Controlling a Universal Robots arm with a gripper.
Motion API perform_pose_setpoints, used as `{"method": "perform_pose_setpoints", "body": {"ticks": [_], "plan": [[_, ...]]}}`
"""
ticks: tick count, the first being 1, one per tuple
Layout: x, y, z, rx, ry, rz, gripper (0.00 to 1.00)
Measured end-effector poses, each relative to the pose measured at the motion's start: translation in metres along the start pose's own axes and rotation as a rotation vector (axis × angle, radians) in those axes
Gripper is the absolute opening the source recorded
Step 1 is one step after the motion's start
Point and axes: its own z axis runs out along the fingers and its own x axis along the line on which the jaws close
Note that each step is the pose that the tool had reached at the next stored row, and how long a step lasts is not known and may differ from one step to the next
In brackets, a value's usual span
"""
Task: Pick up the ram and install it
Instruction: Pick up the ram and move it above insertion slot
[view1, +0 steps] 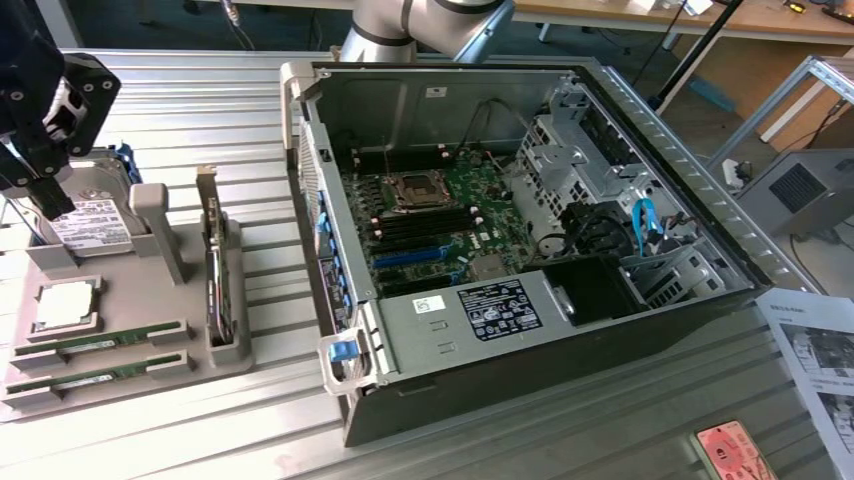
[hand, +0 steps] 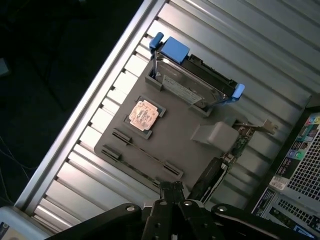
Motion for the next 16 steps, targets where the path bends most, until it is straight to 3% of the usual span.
{"method": "perform_pose_setpoints", "body": {"ticks": [16], "plan": [[0.0000, 0.0000, 0.0000, -0.0043, 0.0075, -0.169, 0.11]]}}
